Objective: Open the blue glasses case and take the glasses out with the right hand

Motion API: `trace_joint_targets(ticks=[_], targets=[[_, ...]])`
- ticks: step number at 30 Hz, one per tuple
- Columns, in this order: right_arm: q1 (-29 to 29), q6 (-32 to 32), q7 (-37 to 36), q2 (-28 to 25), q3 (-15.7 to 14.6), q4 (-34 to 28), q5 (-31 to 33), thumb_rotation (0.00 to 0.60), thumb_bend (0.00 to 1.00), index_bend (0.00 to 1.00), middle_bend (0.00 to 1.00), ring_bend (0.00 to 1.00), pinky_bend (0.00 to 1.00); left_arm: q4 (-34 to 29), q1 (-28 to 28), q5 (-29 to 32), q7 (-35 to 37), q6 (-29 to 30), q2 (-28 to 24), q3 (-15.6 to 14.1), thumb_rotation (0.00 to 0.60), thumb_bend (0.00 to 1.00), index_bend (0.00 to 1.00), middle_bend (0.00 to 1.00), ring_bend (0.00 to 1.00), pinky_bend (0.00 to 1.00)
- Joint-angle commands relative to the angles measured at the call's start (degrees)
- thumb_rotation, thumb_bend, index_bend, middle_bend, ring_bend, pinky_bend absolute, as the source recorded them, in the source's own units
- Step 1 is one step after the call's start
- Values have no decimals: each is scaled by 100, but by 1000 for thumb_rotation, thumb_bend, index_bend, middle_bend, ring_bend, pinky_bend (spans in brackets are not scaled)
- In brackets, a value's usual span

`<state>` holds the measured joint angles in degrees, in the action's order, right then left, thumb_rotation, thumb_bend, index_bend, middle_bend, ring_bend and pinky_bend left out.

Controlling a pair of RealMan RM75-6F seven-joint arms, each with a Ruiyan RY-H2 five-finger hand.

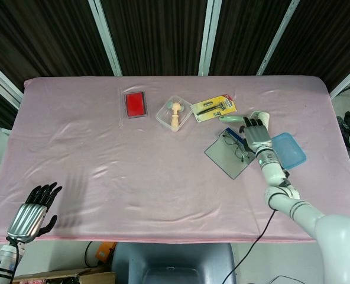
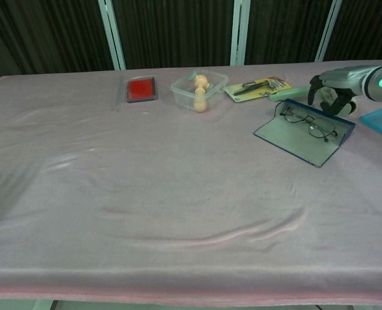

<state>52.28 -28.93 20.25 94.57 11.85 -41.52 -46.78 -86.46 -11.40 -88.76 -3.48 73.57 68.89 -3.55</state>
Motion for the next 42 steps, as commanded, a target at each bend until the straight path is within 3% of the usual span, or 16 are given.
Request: trace_joint_targets(ticks=[1,6,18,23,27,30,32,42], targets=[[100,2,180,132,-1,72,125,600,756,420,22,0,0,-3,-3,-3,14,2,-6,0,600,413,0,0,0,71],[166,-98,296,151,15,-165,187,600,756,423,22,0,0,42,13,-113,122,125,18,-5,600,413,0,0,0,72],[255,-766,744,-184,-112,-1840,19,600,756,429,21,0,0,16,24,-163,152,154,2,-43,600,413,0,0,0,72],[262,-877,857,-236,-175,-2099,-25,600,756,424,21,0,0,10,31,-164,177,174,-13,-39,600,413,0,0,0,72],[175,-1579,1186,-315,-309,-2576,-288,600,696,347,8,0,0,2,27,-187,225,176,-40,-52,600,412,0,0,0,72],[76,-1752,1225,-364,-327,-2579,-240,600,508,350,0,0,0,-4,30,-206,235,185,-50,-62,600,413,0,0,0,72],[13,-1773,1157,-440,-317,-2500,-221,600,451,364,0,0,0,-2,31,-207,234,187,-50,-64,600,412,0,0,0,72],[-156,-1270,352,-400,-225,-1543,-311,600,386,474,0,0,0,0,7,-146,143,106,-9,-51,600,413,0,0,0,72]])
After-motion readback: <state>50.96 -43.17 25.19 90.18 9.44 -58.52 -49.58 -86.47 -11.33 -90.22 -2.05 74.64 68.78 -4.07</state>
